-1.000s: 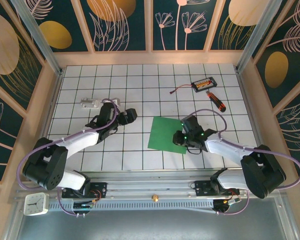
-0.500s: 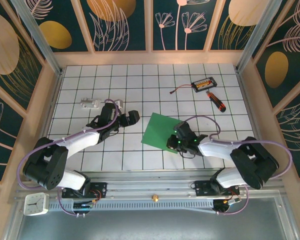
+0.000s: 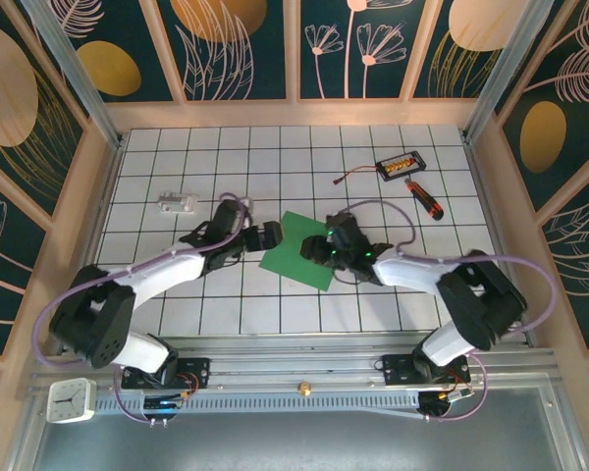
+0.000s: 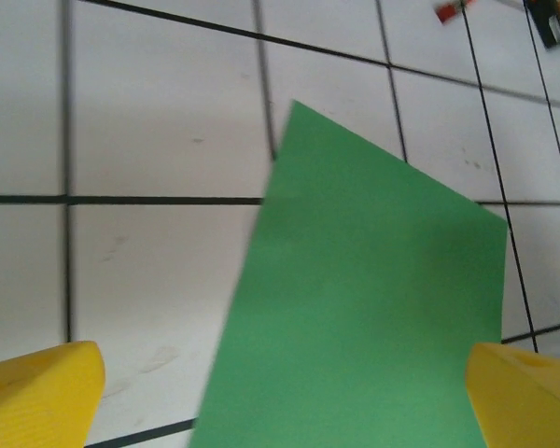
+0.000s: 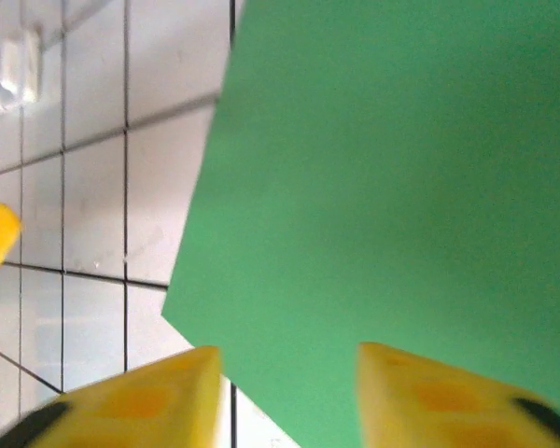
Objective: Fold a paper plane with a square sheet of paper (pick it up from the middle)
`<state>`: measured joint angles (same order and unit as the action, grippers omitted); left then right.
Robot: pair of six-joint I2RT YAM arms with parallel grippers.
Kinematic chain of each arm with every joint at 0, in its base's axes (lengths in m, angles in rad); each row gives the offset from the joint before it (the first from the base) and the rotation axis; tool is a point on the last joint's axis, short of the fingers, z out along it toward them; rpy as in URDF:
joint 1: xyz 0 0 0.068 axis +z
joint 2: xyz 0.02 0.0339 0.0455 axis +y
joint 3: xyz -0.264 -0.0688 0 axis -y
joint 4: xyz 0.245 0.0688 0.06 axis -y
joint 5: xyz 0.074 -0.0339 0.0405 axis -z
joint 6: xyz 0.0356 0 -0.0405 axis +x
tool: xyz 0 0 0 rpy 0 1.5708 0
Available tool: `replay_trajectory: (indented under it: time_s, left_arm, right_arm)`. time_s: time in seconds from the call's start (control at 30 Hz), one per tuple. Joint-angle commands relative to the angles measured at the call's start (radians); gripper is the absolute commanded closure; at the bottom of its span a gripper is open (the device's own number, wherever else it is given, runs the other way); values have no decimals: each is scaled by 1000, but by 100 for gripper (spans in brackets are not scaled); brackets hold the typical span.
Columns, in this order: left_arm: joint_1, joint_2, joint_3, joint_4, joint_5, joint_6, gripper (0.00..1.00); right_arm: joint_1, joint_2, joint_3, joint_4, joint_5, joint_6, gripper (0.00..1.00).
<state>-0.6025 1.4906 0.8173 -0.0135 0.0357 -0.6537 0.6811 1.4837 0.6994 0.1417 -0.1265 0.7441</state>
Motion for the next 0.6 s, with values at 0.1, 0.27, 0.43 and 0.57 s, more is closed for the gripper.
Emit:
replay_trajectory:
  time_s: [0.1, 0.27, 0.43, 0.57]
  left_arm:
    - [-168, 291, 358, -334, -125, 102, 1]
    - [-211, 488, 576, -507, -110, 143, 1]
    - [-215, 610, 723, -639, -114, 182, 1]
    - [-215, 689, 817, -742, -152, 206, 1]
  right_arm:
    - [-340, -216, -28, -187, 48, -265, 18]
    - [-530, -317, -85, -162, 25, -311, 1]
    - [-616, -367, -149, -116, -38, -315, 1]
    - [-624, -369, -170, -92, -78, -308, 1]
